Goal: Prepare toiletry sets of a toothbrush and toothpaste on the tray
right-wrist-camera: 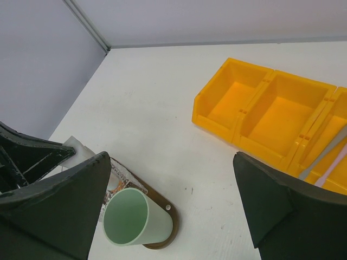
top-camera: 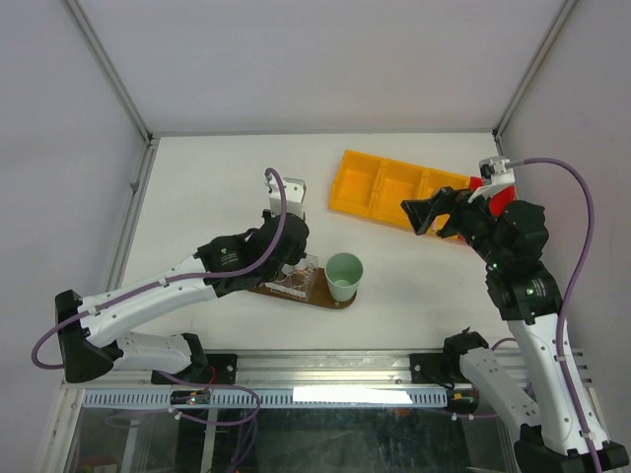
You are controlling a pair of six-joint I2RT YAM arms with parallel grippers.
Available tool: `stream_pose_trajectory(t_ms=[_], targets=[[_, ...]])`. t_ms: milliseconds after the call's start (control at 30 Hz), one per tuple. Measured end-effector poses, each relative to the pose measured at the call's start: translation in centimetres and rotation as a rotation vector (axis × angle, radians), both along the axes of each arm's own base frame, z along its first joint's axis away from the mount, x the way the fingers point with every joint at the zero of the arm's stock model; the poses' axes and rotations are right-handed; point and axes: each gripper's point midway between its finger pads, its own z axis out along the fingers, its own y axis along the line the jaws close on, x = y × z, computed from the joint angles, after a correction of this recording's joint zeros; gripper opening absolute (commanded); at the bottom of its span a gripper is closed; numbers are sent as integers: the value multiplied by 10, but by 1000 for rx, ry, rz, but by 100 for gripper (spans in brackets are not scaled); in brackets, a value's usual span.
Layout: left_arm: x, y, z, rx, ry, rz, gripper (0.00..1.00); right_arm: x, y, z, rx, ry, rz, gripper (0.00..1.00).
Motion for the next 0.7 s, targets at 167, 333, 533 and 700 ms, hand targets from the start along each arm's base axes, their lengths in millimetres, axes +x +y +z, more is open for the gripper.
stream_pose_trajectory(t_ms=[167, 333, 533, 700], targets=[[2, 0, -11, 20, 3, 9, 0, -2, -1, 2, 1, -7, -1, 99], [3, 1, -20, 33, 3, 18, 0, -3, -1, 3, 2, -12, -1, 99], [4, 0, -28, 34, 4, 20, 0, -3, -1, 4, 3, -15, -2, 99], [5, -1, -34, 32, 3, 21, 0, -3, -1, 3, 2, -14, -4, 99]])
